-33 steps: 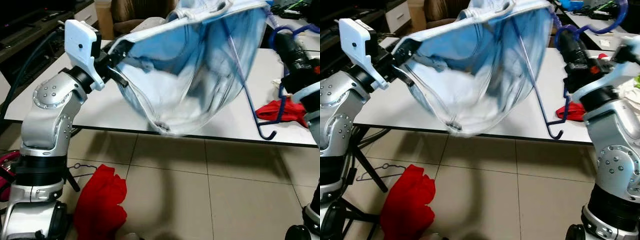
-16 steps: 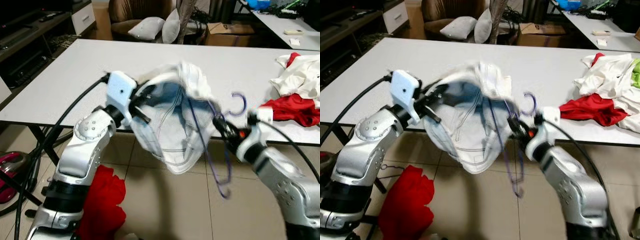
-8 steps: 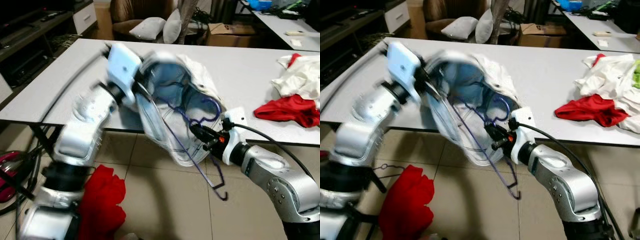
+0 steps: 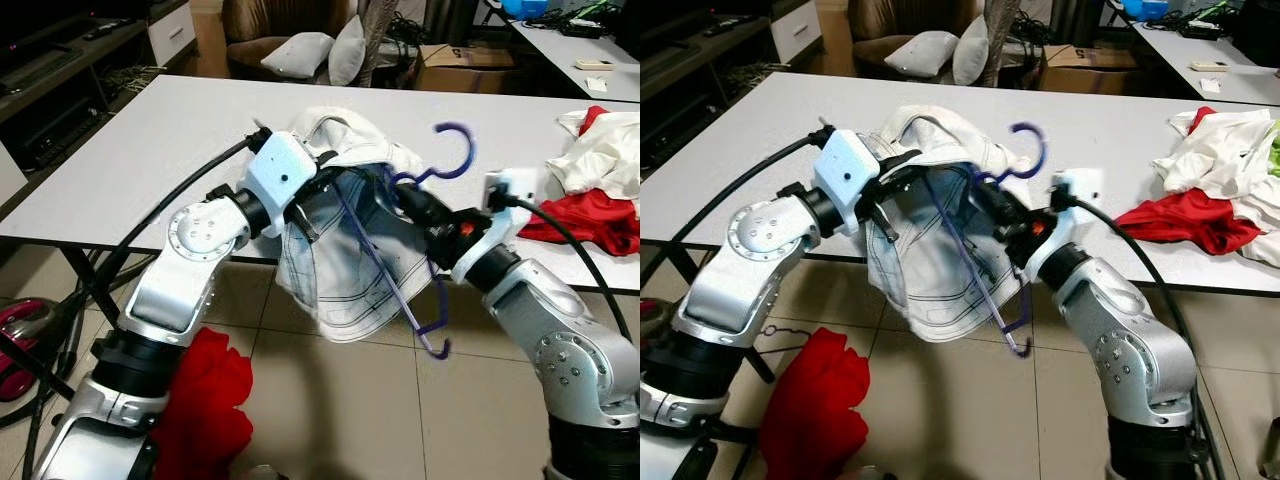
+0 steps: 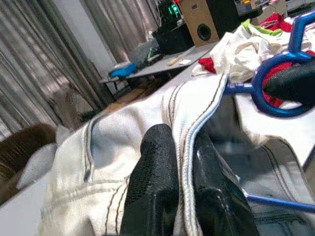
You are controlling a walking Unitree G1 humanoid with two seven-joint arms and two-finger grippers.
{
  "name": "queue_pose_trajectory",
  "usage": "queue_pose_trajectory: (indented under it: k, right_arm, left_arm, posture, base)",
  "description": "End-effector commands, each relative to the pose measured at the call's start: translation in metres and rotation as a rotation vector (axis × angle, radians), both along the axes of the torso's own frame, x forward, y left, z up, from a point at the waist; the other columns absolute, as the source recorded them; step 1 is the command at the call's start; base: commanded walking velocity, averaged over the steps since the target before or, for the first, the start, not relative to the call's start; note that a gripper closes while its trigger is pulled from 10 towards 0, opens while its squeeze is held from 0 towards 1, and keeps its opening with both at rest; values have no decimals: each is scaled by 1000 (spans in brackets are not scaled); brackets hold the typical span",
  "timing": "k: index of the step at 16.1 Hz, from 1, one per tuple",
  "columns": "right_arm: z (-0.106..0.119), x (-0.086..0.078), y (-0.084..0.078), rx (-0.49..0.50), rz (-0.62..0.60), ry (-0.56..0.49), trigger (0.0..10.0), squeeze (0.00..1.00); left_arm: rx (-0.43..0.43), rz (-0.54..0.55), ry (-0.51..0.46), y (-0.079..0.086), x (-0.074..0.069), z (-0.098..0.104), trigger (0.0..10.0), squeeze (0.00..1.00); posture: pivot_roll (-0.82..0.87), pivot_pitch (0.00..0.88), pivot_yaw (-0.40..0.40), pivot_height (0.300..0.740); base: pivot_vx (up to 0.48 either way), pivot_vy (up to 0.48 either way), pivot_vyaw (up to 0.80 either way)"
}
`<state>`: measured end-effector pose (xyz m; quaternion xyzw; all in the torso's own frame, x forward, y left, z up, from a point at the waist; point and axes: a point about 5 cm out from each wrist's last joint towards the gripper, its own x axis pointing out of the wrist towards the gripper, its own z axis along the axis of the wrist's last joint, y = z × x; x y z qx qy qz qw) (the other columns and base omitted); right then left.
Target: Hang hanger
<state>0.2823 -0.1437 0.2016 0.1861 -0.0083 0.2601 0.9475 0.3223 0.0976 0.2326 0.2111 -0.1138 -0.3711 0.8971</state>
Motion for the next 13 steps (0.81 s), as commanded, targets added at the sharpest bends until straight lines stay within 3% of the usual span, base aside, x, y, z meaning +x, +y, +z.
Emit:
queue_pose_trajectory:
  k: [1, 2, 5, 7, 8, 9, 11, 13]
  right_arm:
    - [10, 4, -9, 33, -59, -39, 10000, 0]
    - [11, 5, -11, 64, -78, -34, 10000, 0]
    - [12, 19, -14, 328, -98, 34, 10000, 0]
    - [-3, 34, -15, 407, -154, 126, 10000, 0]
    - [-14, 44, -21, 495, -226, 202, 10000, 0]
    - [-21, 50, -22, 577, -249, 254, 10000, 0]
    - [-27, 58, -19, 638, -231, 299, 10000, 0]
    - [-37, 68, -19, 724, -270, 360, 10000, 0]
  left_arm:
    - [-15, -5, 17, 1, -1, 1, 0, 0]
    - [-31, -7, 30, 2, -1, 1, 0, 0]
    - [-290, -76, 157, 2, -2, 20, 1176, 0]
    - [-394, -4, 181, 4, 9, 25, 0, 0]
    - [-461, 62, 208, 6, 19, 24, 0, 0]
    - [-446, 90, 227, 6, 24, 20, 39, 0]
    - [-418, 115, 249, 0, 31, 14, 0, 0]
    - [-451, 103, 329, -13, 36, 9, 0, 0]
  posture:
    - [40, 0, 14, 740]
    - [40, 0, 14, 740]
    - [43, 0, 13, 740]
    - [45, 0, 16, 740]
    - [51, 0, 15, 740]
    - [57, 0, 15, 740]
    - [61, 0, 19, 740]
    - [66, 0, 34, 740]
  base:
    - [0, 0, 0]
    - [0, 0, 0]
    - [0, 0, 0]
    - [0, 0, 0]
    - [0, 0, 0]
    - [0, 0, 0]
    - [0, 0, 0]
    - [0, 0, 0]
